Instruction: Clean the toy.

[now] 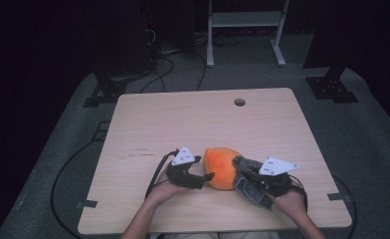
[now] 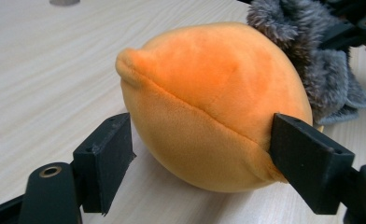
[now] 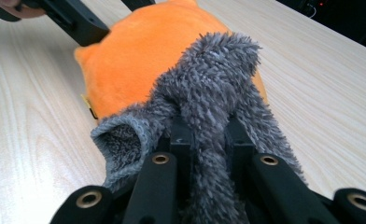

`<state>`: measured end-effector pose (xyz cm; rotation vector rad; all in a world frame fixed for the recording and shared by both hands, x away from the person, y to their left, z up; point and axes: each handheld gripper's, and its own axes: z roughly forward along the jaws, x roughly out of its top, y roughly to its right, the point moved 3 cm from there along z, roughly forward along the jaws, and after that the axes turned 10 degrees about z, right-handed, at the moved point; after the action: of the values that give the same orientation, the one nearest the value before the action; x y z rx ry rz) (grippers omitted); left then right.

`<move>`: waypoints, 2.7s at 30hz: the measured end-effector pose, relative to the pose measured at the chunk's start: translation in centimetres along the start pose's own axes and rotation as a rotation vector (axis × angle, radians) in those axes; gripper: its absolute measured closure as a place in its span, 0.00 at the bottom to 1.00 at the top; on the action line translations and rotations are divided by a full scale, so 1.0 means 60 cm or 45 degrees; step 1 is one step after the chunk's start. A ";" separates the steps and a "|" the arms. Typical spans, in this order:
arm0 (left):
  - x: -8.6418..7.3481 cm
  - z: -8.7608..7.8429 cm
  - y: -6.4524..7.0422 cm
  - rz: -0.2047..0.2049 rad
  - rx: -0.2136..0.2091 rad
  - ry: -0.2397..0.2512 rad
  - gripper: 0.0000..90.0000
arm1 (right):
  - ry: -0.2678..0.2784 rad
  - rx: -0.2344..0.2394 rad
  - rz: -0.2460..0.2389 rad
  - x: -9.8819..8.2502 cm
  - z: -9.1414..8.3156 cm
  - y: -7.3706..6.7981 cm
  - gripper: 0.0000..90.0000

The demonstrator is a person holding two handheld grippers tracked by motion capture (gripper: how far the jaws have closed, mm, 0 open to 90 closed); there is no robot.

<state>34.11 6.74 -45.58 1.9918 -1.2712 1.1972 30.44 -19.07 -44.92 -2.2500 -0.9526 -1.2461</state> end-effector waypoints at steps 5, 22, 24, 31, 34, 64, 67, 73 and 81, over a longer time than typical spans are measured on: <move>0.010 0.004 0.024 0.143 -0.030 0.026 0.38 | 0.042 0.098 -0.082 0.041 -0.021 -0.026 0.86; 0.020 0.002 0.054 0.248 -0.103 0.050 0.28 | -0.046 0.178 -0.021 0.045 -0.011 0.004 0.86; 0.025 0.005 0.044 0.104 -0.069 0.097 0.24 | -0.040 0.196 -0.014 0.040 -0.012 0.002 0.86; 0.027 0.013 0.070 0.317 -0.015 0.043 0.37 | 0.007 0.244 -0.129 0.075 -0.018 -0.051 0.86; 0.023 0.010 0.077 0.396 -0.019 0.029 0.40 | -0.010 0.247 -0.133 0.081 -0.013 -0.045 0.86; 0.042 0.003 0.058 0.306 -0.023 0.102 0.26 | -0.023 0.259 0.012 0.024 -0.019 -0.015 0.86; 0.034 0.001 0.057 0.313 0.002 0.098 0.34 | -0.025 0.287 0.014 0.023 -0.009 -0.023 0.86; 0.026 -0.005 0.069 0.428 -0.068 0.070 0.39 | 0.132 0.251 0.023 0.048 -0.023 -0.019 0.86; 0.021 -0.014 0.061 0.438 -0.103 0.047 0.40 | -0.012 0.209 0.140 -0.003 -0.011 0.039 0.86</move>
<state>30.73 5.13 -44.30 1.7312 -1.6633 1.3059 31.70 -21.17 -44.74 -2.1512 -0.8875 -1.0708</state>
